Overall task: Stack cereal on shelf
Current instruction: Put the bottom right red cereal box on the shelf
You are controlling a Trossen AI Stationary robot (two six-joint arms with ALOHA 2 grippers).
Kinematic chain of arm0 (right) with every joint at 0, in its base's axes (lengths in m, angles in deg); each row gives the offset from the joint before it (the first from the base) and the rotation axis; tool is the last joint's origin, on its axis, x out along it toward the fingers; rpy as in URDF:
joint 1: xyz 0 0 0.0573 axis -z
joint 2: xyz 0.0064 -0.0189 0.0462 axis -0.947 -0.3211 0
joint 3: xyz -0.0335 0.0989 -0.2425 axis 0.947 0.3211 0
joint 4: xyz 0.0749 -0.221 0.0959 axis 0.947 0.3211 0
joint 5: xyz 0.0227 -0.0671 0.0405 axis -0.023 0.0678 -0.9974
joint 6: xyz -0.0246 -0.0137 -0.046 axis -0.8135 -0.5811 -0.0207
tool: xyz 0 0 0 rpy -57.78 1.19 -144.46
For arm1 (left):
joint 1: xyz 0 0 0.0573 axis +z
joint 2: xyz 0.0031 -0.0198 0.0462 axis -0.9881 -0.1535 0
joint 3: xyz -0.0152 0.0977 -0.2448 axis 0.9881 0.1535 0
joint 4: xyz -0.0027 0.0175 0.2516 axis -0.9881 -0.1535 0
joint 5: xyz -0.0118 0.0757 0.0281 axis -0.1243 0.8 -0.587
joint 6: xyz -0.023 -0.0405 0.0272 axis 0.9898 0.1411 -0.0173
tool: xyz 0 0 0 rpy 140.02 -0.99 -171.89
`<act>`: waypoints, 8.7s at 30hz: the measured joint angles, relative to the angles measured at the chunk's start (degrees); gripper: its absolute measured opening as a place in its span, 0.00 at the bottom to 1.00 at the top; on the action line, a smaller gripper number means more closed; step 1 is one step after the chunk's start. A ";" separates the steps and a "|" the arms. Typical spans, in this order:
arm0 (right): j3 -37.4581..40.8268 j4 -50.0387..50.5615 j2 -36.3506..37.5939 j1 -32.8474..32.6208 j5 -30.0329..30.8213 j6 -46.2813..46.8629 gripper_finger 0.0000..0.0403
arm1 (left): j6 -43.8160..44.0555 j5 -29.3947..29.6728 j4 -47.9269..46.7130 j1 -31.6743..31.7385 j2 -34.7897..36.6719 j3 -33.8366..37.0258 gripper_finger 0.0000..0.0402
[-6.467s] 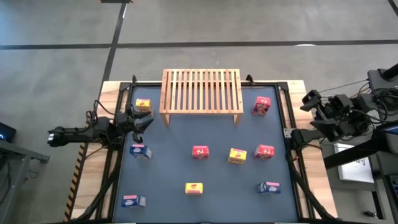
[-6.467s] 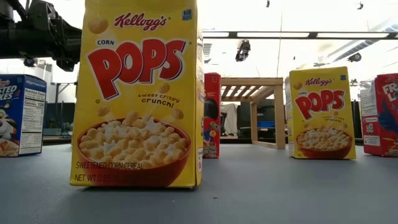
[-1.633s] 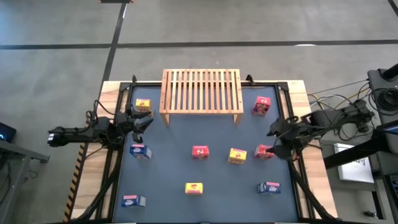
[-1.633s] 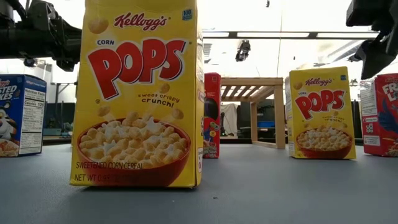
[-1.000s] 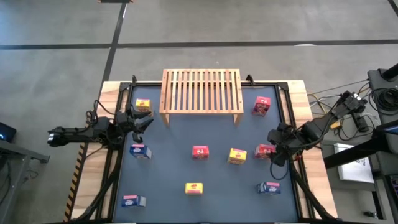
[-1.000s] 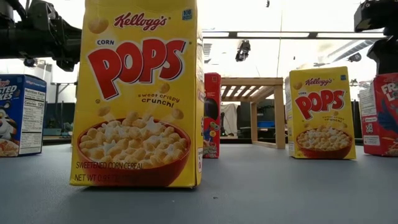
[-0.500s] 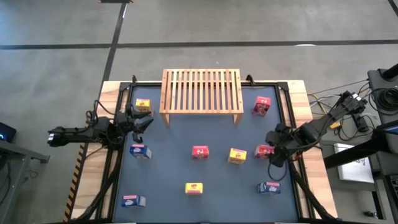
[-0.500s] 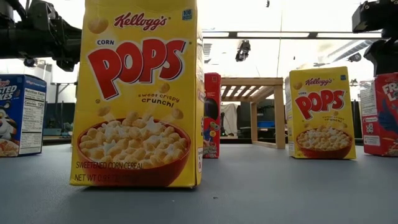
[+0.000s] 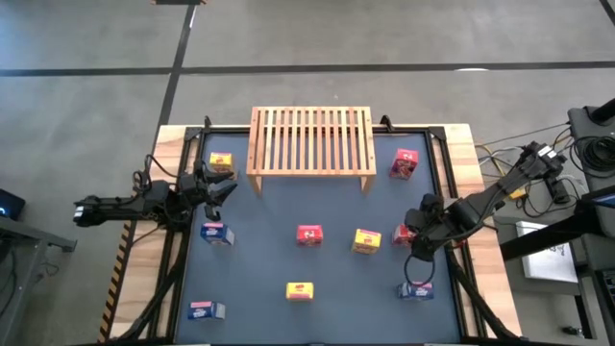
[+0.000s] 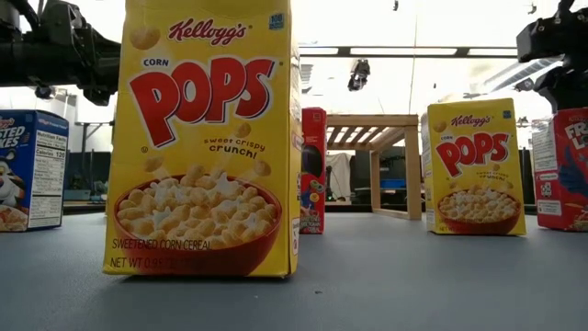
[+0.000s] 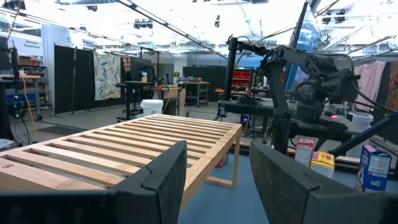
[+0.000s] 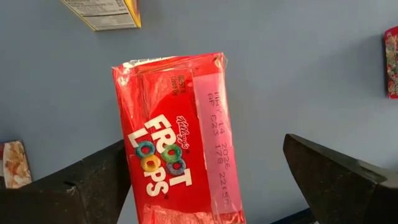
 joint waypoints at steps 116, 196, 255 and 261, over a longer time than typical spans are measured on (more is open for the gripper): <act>-5.49 -5.72 10.52 11.00 10.15 -26.77 0.51 | 0.01 0.01 0.00 0.02 -0.01 0.01 0.40; -3.58 -13.19 4.74 11.15 0.31 -24.78 0.80 | 0.00 0.02 0.00 0.01 -0.02 0.00 0.40; -2.27 -10.02 -3.11 17.16 -1.41 -28.21 0.39 | 0.01 0.01 0.00 0.02 0.00 0.00 0.40; -2.69 -9.20 -3.11 17.16 -1.50 -28.15 0.39 | 0.01 0.00 0.00 0.02 -0.02 0.00 0.40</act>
